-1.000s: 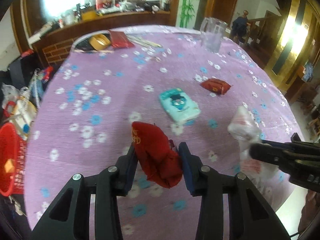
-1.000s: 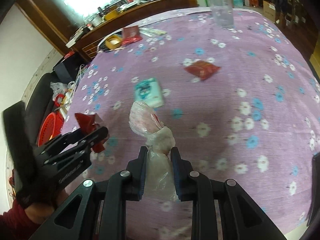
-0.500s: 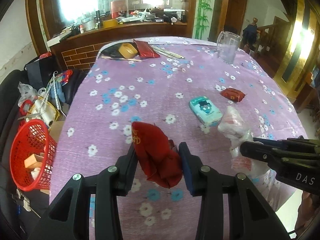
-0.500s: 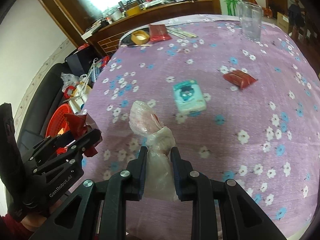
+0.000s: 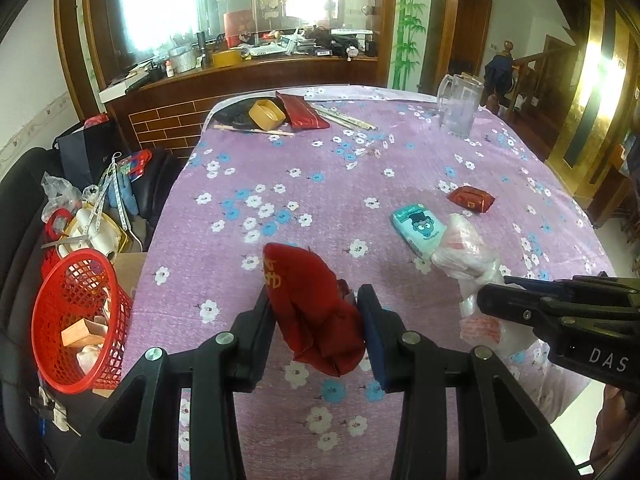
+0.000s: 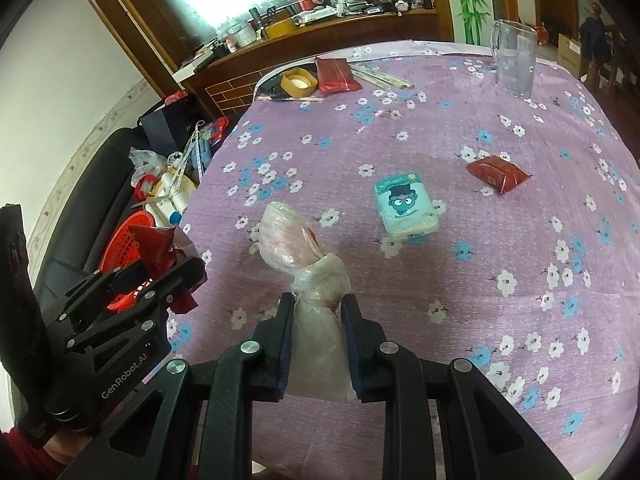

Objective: Collect trash

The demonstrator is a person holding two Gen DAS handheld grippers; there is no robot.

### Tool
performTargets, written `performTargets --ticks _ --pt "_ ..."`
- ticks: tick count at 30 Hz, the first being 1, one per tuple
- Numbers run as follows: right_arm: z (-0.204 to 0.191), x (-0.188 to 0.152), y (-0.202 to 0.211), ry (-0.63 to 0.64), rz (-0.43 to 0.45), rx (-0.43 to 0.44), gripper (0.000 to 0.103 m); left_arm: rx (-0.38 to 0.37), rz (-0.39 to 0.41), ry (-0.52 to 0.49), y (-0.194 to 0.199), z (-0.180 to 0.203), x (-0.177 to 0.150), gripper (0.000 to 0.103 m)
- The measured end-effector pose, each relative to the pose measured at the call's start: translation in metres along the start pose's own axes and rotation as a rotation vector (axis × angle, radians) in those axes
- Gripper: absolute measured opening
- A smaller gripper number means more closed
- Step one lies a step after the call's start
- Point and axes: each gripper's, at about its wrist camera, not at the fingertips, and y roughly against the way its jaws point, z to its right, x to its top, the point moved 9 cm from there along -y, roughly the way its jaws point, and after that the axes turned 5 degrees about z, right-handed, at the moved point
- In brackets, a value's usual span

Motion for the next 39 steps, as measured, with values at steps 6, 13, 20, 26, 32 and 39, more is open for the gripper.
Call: performTargets --ticks 6,13,20,26,32,39 --pt "-0.003 0.002 0.000 0.003 -0.003 -0.006 0.025 0.002 0.007 0.011 0.001 -0.007 0.002 0.040" --pt "-0.015 0.003 -0.005 0.023 -0.019 -0.006 0.025 0.013 0.015 0.033 0.004 -0.019 0.000 0.040" --pt "-0.041 0.002 -0.017 0.060 -0.046 0.010 0.025 0.042 0.016 0.088 0.010 -0.052 -0.008 0.040" --pt "-0.074 0.001 -0.035 0.101 -0.076 0.034 0.025 0.086 0.017 0.153 0.019 -0.098 -0.018 0.040" --pt "-0.121 0.001 -0.057 0.157 -0.107 0.072 0.026 0.149 0.025 0.224 0.031 -0.158 -0.028 0.040" --pt "-0.181 0.003 -0.084 0.229 -0.138 0.121 0.026 0.222 0.015 0.313 0.038 -0.228 -0.044 0.040"
